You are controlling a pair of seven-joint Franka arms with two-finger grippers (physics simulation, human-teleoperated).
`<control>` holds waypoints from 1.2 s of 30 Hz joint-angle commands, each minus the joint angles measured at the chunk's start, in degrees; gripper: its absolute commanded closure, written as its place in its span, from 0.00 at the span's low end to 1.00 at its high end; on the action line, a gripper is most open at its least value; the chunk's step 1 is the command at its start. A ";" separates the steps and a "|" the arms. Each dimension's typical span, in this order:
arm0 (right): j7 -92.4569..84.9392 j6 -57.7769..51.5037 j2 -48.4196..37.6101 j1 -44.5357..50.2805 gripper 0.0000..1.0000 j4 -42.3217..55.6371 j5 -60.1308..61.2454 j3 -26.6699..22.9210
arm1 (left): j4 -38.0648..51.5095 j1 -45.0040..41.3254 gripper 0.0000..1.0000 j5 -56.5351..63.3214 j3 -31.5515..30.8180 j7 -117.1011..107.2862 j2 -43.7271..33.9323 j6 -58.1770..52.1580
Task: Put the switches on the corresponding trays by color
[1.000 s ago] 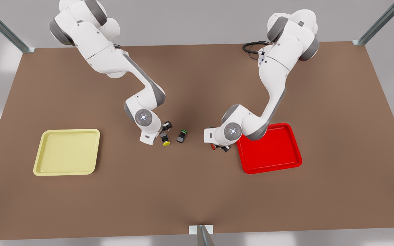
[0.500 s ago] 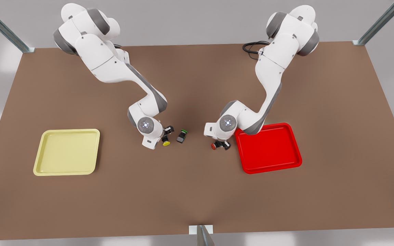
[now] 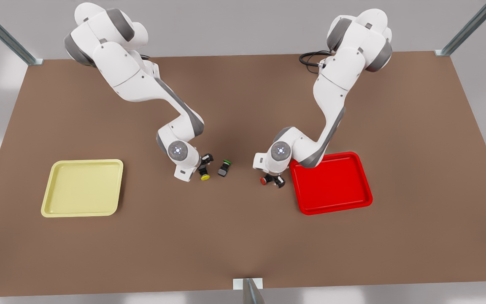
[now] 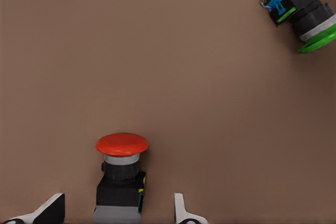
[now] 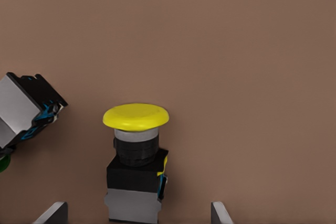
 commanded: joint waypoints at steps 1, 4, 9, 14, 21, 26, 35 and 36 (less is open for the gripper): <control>0.00 0.08 0.19 0.09 0.00 0.00 0.00 0.00 | -0.66 -0.01 0.00 -0.01 0.07 -0.08 -0.05 0.56; -0.09 0.08 0.46 0.27 0.00 0.26 0.09 0.00 | -1.90 -0.01 0.05 0.08 0.16 -0.08 -0.40 1.88; -0.09 0.34 1.34 0.35 0.00 0.70 0.09 0.00 | -1.63 -0.53 0.19 -0.01 0.16 -1.05 -0.05 1.97; -0.09 1.40 2.04 0.62 0.00 1.14 0.00 0.00 | -1.63 -0.97 0.27 -0.10 0.16 -1.93 0.12 3.03; 0.00 1.40 2.04 0.71 0.30 1.14 -1.23 0.00 | -1.63 -0.97 0.36 -0.36 0.16 -4.56 0.30 3.03; 0.00 1.40 2.30 0.70 0.26 1.32 -1.23 0.00 | -1.46 -0.97 0.36 -0.36 0.16 -4.48 -0.23 2.24; -0.09 1.31 3.01 0.62 0.43 2.11 -1.23 0.00 | -1.63 -0.97 0.44 -0.28 0.16 -5.62 -0.23 1.01; 0.00 1.22 3.01 0.62 0.41 2.20 -1.23 0.00 | -1.63 -0.97 0.44 -0.28 0.16 -5.62 -0.31 1.01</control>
